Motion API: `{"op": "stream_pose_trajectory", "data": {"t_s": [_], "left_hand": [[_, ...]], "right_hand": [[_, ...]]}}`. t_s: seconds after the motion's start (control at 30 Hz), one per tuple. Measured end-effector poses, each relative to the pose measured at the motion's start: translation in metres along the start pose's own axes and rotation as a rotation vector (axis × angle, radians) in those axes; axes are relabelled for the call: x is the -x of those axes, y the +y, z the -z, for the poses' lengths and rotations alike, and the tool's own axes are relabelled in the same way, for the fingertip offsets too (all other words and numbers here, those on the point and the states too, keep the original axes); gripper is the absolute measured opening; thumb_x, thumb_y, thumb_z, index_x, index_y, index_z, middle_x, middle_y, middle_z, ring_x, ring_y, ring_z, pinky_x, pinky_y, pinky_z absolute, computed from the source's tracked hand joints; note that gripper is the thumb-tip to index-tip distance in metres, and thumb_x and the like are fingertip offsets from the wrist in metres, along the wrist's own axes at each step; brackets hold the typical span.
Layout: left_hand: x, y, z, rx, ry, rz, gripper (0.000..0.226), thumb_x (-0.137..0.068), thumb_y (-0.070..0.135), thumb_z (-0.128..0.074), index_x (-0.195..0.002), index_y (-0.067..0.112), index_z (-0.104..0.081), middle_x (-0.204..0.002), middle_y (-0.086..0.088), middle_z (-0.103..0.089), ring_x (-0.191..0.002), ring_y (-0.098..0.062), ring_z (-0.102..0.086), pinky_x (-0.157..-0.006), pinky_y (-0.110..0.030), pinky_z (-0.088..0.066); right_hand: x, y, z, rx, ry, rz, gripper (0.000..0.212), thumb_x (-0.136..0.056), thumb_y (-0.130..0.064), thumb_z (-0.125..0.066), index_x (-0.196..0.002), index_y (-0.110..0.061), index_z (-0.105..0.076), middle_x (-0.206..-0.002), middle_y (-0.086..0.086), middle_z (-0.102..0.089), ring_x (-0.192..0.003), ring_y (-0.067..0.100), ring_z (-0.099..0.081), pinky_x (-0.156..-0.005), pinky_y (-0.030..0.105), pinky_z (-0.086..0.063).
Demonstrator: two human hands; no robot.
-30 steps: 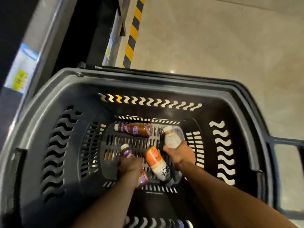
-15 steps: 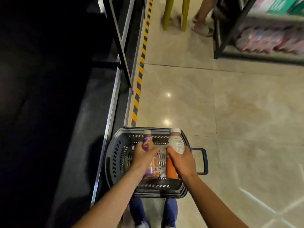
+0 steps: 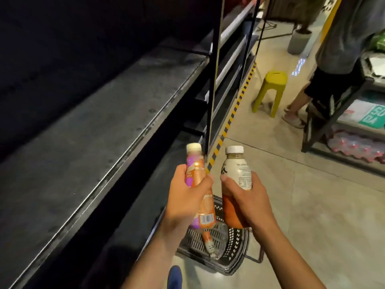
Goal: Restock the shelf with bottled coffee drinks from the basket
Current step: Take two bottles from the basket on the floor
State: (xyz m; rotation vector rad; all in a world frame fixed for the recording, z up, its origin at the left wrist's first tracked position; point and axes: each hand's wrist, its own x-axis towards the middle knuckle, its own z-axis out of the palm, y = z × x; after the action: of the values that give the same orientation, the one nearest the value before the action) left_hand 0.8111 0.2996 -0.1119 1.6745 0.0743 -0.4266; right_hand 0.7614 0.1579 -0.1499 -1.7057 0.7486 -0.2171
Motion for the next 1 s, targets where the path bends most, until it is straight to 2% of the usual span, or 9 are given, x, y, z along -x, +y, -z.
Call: {"op": "stream_pose_trajectory", "data": {"t_s": [0.07,0.17,0.27,0.43,0.6,0.73,0.8,0.87,1.0], "left_hand": [[0.041,0.009,0.024,0.103,0.072,-0.025,0.029,-0.083,0.024,-0.077,-0.102,0.013,-0.057,-0.080,-0.003,-0.064,-0.068,-0.014,-0.064,-0.064,-0.025,-0.056],[0.093,0.011,0.062,0.129,0.267,-0.067,0.026,-0.082,0.020,-0.078,-0.098,0.013,-0.057,-0.067,0.009,-0.061,-0.060,-0.003,-0.059,-0.058,-0.017,-0.052],[0.145,0.013,0.105,0.130,0.469,-0.125,0.025,-0.081,0.020,-0.079,-0.093,0.017,-0.058,-0.068,0.010,-0.060,-0.058,0.002,-0.057,-0.053,-0.011,-0.048],[0.244,0.018,0.175,0.116,0.783,-0.221,0.025,-0.081,0.022,-0.078,-0.095,0.025,-0.057,-0.071,0.018,-0.064,-0.060,0.005,-0.059,-0.054,-0.008,-0.046],[0.348,0.007,0.231,0.145,1.042,-0.265,0.026,-0.080,0.029,-0.077,-0.097,0.032,-0.058,-0.080,0.017,-0.066,-0.068,0.000,-0.064,-0.056,-0.014,-0.050],[0.431,-0.018,0.275,0.183,1.203,-0.270,0.026,-0.078,0.035,-0.081,-0.092,0.034,-0.059,-0.080,0.003,-0.069,-0.076,-0.020,-0.069,-0.075,-0.046,-0.059],[0.474,-0.030,0.298,0.179,1.270,-0.283,0.023,-0.080,0.033,-0.078,-0.092,0.034,-0.058,-0.080,0.000,-0.068,-0.076,-0.020,-0.068,-0.074,-0.042,-0.058],[0.516,-0.042,0.321,0.188,1.330,-0.294,0.024,-0.082,0.032,-0.076,-0.097,0.030,-0.057,-0.080,0.001,-0.068,-0.073,-0.016,-0.067,-0.073,-0.039,-0.056],[0.587,-0.064,0.365,0.205,1.416,-0.324,0.024,-0.083,0.028,-0.073,-0.101,0.027,-0.057,-0.078,0.004,-0.068,-0.072,-0.012,-0.067,-0.072,-0.039,-0.057]], "right_hand": [[0.028,-0.019,-0.006,-0.010,-0.109,0.061,0.032,-0.080,-0.043,-0.076,-0.102,-0.030,-0.057,-0.094,-0.009,-0.069,-0.082,0.010,-0.067,-0.065,0.027,-0.050],[0.070,-0.042,-0.029,-0.025,-0.286,0.140,0.040,-0.073,-0.048,-0.081,-0.101,-0.030,-0.059,-0.092,-0.006,-0.071,-0.082,0.013,-0.069,-0.069,0.031,-0.053],[0.116,-0.068,-0.060,-0.036,-0.447,0.232,0.055,-0.057,-0.063,-0.074,-0.101,-0.032,-0.061,-0.090,-0.006,-0.072,-0.081,0.011,-0.069,-0.070,0.032,-0.055],[0.209,-0.113,-0.110,-0.071,-0.718,0.385,0.038,-0.070,-0.048,-0.082,-0.098,-0.031,-0.062,-0.088,-0.015,-0.072,-0.076,0.003,-0.068,-0.069,0.028,-0.050],[0.325,-0.139,-0.144,-0.095,-1.017,0.477,0.039,-0.071,-0.045,-0.079,-0.103,-0.035,-0.059,-0.089,-0.019,-0.070,-0.079,0.002,-0.069,-0.067,0.023,-0.054],[0.422,-0.139,-0.163,-0.137,-1.198,0.504,0.043,-0.066,-0.050,-0.077,-0.103,-0.034,-0.061,-0.090,-0.017,-0.071,-0.082,0.004,-0.070,-0.068,0.024,-0.054],[0.472,-0.136,-0.175,-0.138,-1.249,0.527,0.047,-0.061,-0.054,-0.076,-0.102,-0.036,-0.061,-0.092,-0.018,-0.071,-0.083,0.003,-0.069,-0.072,0.029,-0.055],[0.518,-0.131,-0.189,-0.144,-1.285,0.542,0.041,-0.065,-0.047,-0.079,-0.100,-0.034,-0.063,-0.091,-0.019,-0.071,-0.082,0.003,-0.069,-0.073,0.029,-0.054],[0.602,-0.117,-0.214,-0.159,-1.363,0.607,0.044,-0.063,-0.051,-0.077,-0.100,-0.032,-0.063,-0.090,-0.021,-0.070,-0.079,-0.001,-0.067,-0.062,0.014,-0.049]]}}
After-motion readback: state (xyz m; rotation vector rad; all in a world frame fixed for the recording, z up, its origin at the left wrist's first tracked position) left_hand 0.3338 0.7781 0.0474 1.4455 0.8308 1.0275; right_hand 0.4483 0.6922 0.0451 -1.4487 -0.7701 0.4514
